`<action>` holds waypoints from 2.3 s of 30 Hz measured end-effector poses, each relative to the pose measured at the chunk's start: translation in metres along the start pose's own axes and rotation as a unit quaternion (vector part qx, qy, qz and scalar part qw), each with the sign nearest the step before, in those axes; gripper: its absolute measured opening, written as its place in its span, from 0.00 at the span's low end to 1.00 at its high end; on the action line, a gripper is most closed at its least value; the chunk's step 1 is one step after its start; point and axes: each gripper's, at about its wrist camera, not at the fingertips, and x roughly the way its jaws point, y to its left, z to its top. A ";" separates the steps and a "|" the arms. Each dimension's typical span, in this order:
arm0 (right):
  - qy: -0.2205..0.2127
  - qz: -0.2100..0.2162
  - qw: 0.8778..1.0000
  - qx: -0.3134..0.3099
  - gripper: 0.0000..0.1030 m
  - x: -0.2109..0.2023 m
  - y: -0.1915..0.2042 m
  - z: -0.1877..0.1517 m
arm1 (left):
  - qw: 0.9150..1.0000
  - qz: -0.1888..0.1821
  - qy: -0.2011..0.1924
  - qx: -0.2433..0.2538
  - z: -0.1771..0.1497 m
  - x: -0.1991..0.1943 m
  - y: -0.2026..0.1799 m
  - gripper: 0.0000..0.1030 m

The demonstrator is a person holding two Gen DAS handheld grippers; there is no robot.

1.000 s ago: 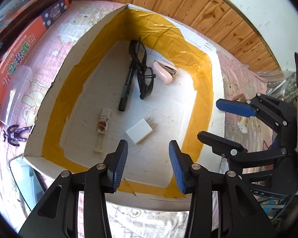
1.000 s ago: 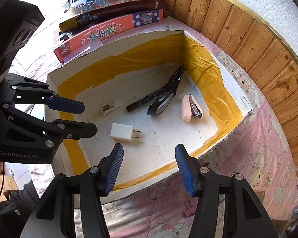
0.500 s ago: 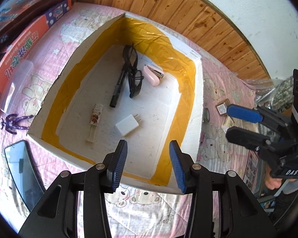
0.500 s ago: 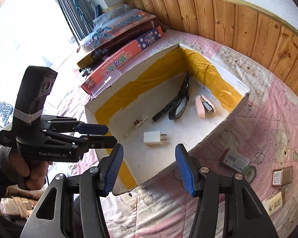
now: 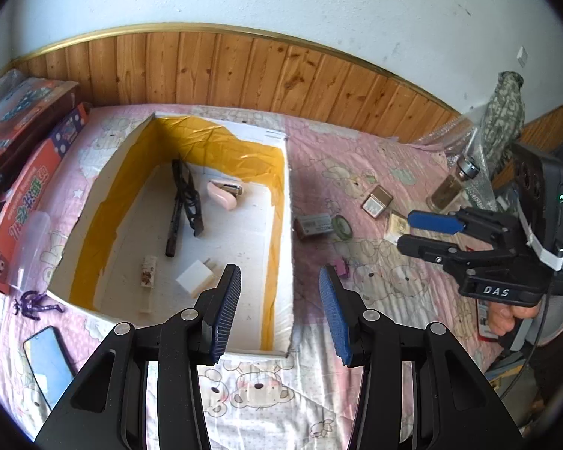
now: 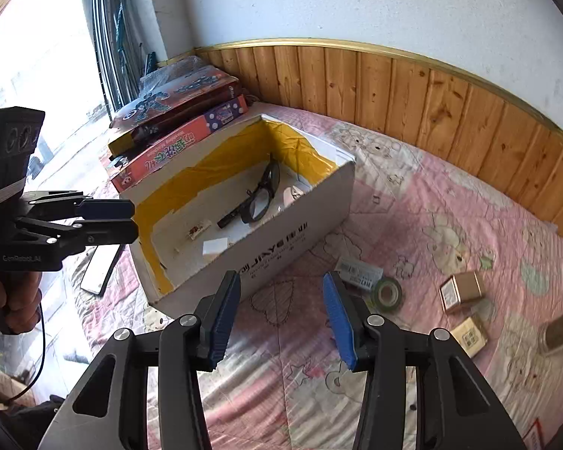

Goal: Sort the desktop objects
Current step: 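Move both tools back over the remaining items on the bedspread, then grasp the cream tissue pack with the right tool while the left tool grasps the green tape roll, then carry the tissue pack and tape roll over the cardboard box with both tools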

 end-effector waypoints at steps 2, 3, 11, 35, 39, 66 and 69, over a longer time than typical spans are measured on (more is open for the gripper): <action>-0.003 -0.008 1.000 0.026 0.41 0.002 -0.009 -0.021 | 1.000 -0.009 0.000 0.012 -0.006 0.003 -0.013 0.45; -0.004 -0.012 0.999 0.040 0.40 0.004 -0.014 -0.030 | 1.000 -0.014 0.001 0.017 -0.008 0.006 -0.020 0.45; 0.002 -0.032 0.990 0.141 0.39 0.012 -0.057 -0.095 | 0.997 -0.056 0.042 0.017 -0.021 0.051 -0.064 0.45; 0.019 -0.155 0.940 0.303 0.65 0.066 -0.211 -0.095 | 0.983 -0.026 0.169 -0.073 0.035 0.274 -0.103 0.45; 0.033 -0.154 0.937 0.311 0.71 0.090 -0.228 -0.095 | 0.980 -0.003 0.162 -0.112 0.039 0.295 -0.098 0.48; -0.001 -0.074 0.946 0.316 0.24 0.068 -0.225 -0.095 | 0.993 0.010 0.116 0.000 0.053 0.277 -0.154 0.13; -0.003 -0.071 0.949 0.308 0.24 0.059 -0.213 -0.096 | 0.994 0.013 0.107 0.005 0.050 0.260 -0.153 0.13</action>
